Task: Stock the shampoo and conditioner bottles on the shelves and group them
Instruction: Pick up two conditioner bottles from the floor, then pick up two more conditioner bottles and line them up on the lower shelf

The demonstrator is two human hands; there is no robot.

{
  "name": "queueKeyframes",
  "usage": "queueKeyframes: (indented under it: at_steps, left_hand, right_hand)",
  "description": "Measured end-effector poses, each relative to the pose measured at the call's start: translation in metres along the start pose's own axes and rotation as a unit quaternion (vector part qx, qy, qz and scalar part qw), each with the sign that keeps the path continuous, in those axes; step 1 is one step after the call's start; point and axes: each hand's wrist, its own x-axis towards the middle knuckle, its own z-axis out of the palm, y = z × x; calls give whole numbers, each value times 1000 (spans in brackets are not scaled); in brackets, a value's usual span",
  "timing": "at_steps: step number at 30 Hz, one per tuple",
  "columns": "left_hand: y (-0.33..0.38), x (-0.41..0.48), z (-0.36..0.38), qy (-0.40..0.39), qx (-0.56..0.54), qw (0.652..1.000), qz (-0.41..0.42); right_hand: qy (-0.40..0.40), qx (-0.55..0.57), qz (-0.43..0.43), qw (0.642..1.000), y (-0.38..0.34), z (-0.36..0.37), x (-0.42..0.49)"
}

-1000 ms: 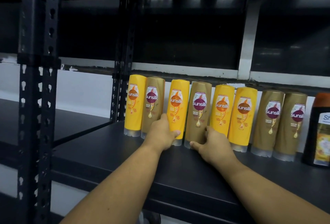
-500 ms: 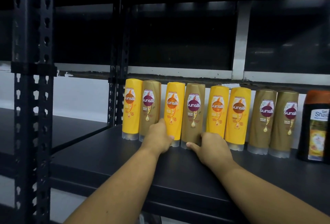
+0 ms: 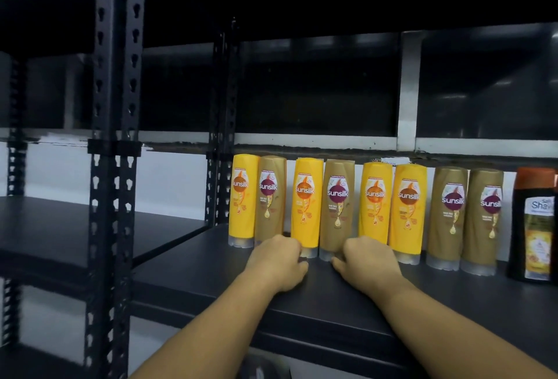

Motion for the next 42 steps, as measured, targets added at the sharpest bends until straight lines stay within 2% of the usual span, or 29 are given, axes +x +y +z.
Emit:
queueKeyframes:
  at_steps: [3,8,12,18,20,23,24,26,28,31,34,38,42]
  left_hand:
    - [-3,-17,-9,-45,-26,999,15]
    - [1,-46,-18,-52,-48,997,40]
    - [8,-73,-21,-51,-74,994,54]
    - [23,-128,-18,34,-82,988,128]
    - [29,-147,-17,66,-84,983,152]
    - [34,-186,-4,78,-137,976,148]
    - [34,-201,7,72,-157,975,138]
    - [35,-232,37,45,-177,976,118]
    - [37,-268,75,-6,-180,979,95]
    - [37,-317,133,-116,-175,976,62]
    - [29,-352,186,-223,-163,961,25]
    - [23,-392,240,-318,-165,932,-50]
    - [21,-421,277,-361,-170,912,-95]
  right_hand:
    - [-18,16,-29,999,-3,-6,-6]
    - [-49,36,-33,998,-1,-12,-28]
    - [-85,103,-35,990,7,-24,-56]
    - [-7,125,-130,984,12,-35,-134]
    - [45,131,-155,978,12,-29,-160]
    - [130,224,-144,955,8,-11,-212]
    - [137,267,-124,946,4,-2,-232]
    - [96,315,-88,940,-3,22,-273]
    - [23,313,-70,947,-12,47,-311]
    - [-122,284,-73,948,-21,87,-356]
    - [-262,258,-36,929,-24,133,-395]
    - [-349,296,88,885,-21,188,-449]
    - [-435,247,95,861,-17,225,-486]
